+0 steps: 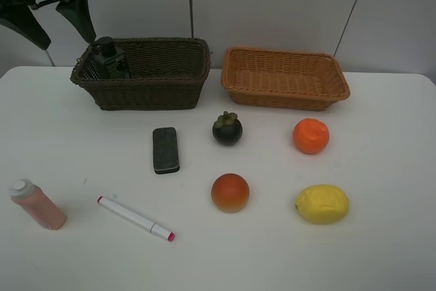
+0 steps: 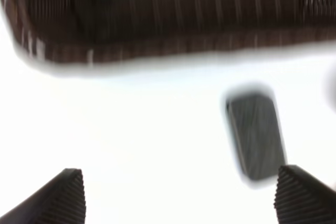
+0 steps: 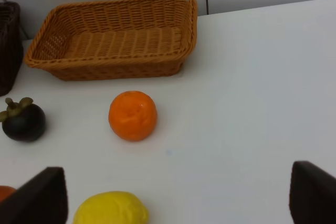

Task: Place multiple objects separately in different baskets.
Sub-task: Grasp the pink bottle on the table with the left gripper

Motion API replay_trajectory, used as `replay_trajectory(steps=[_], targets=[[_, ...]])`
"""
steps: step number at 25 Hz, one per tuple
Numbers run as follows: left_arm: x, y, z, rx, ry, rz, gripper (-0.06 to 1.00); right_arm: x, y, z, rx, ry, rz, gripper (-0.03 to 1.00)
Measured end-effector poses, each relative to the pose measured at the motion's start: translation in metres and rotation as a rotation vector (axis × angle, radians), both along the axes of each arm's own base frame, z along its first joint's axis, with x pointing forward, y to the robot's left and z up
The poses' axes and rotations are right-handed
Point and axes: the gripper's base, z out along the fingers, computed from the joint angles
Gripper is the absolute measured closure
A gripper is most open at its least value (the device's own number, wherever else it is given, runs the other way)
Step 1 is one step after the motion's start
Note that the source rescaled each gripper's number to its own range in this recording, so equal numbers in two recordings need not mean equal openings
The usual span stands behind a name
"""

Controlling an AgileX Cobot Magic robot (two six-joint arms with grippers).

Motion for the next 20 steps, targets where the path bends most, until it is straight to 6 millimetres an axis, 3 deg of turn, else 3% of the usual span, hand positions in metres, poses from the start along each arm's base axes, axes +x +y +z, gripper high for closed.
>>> replay_trajectory(steps=[5, 9, 15, 20], targets=[[-0.079, 0.01, 0.004, 0.017, 0.018, -0.028, 0.0, 0.0, 0.0, 0.0, 0.0, 0.0, 0.0, -0.02], [-0.123, 0.016, -0.016, 0.038, 0.076, -0.058, 0.0, 0.0, 0.0, 0.0, 0.0, 0.0, 0.0, -0.02], [-0.155, 0.02, -0.063, 0.07, 0.247, -0.108, 0.0, 0.0, 0.0, 0.0, 0.0, 0.0, 0.0, -0.02], [-0.164, 0.022, -0.082, 0.086, 0.279, -0.129, 0.0, 0.0, 0.0, 0.0, 0.0, 0.0, 0.0, -0.02]])
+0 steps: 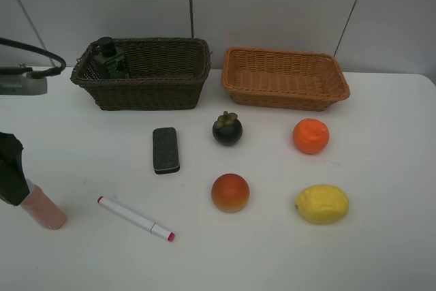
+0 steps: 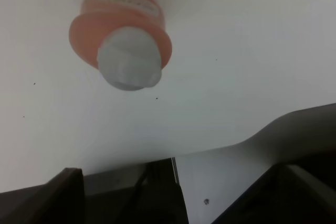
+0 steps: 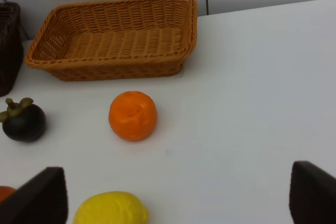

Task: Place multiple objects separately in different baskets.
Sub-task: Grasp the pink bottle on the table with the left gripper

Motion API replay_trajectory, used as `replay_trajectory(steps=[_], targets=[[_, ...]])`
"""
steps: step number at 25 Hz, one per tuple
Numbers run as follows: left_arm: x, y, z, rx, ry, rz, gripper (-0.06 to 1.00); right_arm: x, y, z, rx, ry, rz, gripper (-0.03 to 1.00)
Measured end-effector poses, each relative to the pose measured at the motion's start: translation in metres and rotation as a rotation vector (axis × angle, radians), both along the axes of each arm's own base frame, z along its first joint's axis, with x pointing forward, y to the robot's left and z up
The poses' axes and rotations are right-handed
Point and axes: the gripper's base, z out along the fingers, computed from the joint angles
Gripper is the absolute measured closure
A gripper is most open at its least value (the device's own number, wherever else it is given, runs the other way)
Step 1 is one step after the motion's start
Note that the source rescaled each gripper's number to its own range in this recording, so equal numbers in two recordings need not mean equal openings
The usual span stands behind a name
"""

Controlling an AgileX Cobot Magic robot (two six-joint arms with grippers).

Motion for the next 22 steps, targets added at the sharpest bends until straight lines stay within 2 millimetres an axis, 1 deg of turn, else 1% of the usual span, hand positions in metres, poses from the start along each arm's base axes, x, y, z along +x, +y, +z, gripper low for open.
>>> replay_trajectory(steps=[6, 8, 14, 22], targets=[[0.007, 0.002, -0.008, 0.021, -0.069, -0.044, 0.0, 0.0, 0.0, 0.0, 0.0, 0.0, 0.0, -0.02], [0.01, 0.001, -0.014, 0.023, -0.058, -0.053, 0.0, 0.0, 0.0, 0.0, 0.0, 0.0, 0.0, -0.02], [0.021, 0.0, -0.043, 0.033, 0.042, -0.076, 0.0, 0.0, 0.0, 0.0, 0.0, 0.0, 0.0, -0.02], [0.039, 0.0, -0.077, 0.047, 0.057, -0.16, 0.0, 0.0, 0.0, 0.0, 0.001, 0.0, 0.0, -0.02]])
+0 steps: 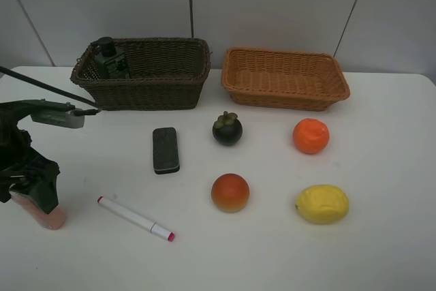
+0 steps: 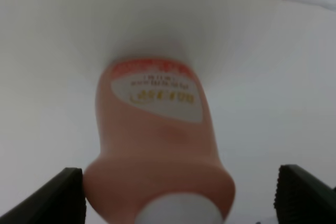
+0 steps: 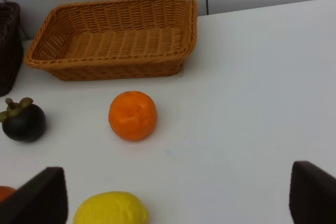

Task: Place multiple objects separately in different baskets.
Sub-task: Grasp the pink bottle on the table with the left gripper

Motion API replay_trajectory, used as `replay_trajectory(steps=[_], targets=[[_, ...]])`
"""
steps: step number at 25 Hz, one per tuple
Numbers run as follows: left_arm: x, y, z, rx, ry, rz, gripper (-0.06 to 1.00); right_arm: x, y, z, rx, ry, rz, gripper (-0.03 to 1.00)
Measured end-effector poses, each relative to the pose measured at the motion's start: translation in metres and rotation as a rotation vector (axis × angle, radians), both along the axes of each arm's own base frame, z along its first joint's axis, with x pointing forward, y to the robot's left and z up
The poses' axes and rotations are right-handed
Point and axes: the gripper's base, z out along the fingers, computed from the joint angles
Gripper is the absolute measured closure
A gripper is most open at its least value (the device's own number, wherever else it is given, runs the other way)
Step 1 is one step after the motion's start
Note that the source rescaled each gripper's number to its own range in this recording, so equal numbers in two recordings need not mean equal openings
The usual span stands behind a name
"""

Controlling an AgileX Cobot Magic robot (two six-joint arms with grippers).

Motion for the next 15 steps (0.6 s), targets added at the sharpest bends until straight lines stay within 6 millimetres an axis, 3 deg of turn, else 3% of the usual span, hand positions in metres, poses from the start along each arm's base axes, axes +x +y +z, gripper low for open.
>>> replay_trajectory(steps=[5, 15], targets=[[0.0064, 0.0028, -0.011, 0.033, -0.016, -0.05, 0.0, 0.0, 0.0, 0.0, 0.0, 0.0, 0.0, -0.02], [0.0113, 0.0036, -0.0123, 0.043, -0.064, -0.069, 0.0, 0.0, 0.0, 0.0, 0.0, 0.0, 0.0, -0.02]])
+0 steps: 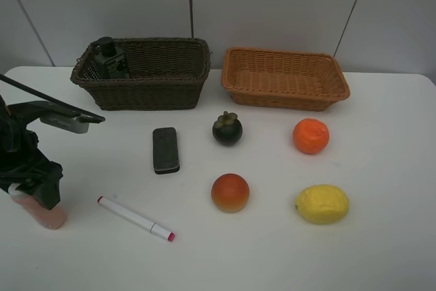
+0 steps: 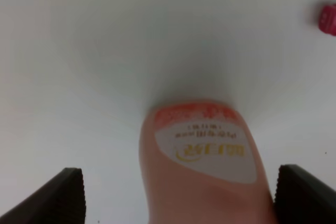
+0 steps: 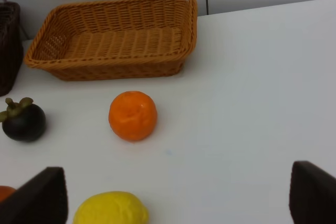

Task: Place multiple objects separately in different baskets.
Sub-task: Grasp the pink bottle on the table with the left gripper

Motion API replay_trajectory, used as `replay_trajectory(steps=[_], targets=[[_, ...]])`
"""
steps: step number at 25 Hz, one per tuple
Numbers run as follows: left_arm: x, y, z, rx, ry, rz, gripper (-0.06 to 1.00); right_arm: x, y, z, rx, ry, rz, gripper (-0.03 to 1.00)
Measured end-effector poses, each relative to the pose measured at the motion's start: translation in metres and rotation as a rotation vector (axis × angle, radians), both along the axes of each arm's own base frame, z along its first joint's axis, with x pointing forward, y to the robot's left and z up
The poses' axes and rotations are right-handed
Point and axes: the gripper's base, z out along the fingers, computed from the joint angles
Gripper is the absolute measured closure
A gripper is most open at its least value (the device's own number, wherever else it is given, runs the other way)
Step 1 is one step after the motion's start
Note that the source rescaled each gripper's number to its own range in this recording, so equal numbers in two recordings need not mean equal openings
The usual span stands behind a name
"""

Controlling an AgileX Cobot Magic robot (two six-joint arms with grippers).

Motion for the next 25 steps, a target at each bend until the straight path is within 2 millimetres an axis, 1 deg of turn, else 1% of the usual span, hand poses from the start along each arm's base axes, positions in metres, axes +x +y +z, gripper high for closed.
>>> replay_trajectory(steps=[6, 16, 19, 22, 25], targets=[[0.004, 0.0, 0.0, 0.0, -0.043, -0.017, 0.0, 0.0, 0.0, 0.0, 0.0, 0.0, 0.0, -0.02], [0.004, 0.0, -0.001, 0.0, -0.044, -0.02, 0.0, 0.0, 0.0, 0.0, 0.0, 0.0, 0.0, -0.02], [0.004, 0.0, -0.006, 0.003, -0.021, -0.021, 0.0, 0.0, 0.0, 0.0, 0.0, 0.0, 0.0, -0.02], [0.005, 0.0, -0.017, 0.007, 0.022, -0.021, 0.0, 0.0, 0.0, 0.0, 0.0, 0.0, 0.0, -0.02], [0.004, 0.0, -0.02, 0.009, 0.037, -0.022, 0.0, 0.0, 0.0, 0.0, 0.0, 0.0, 0.0, -0.02]])
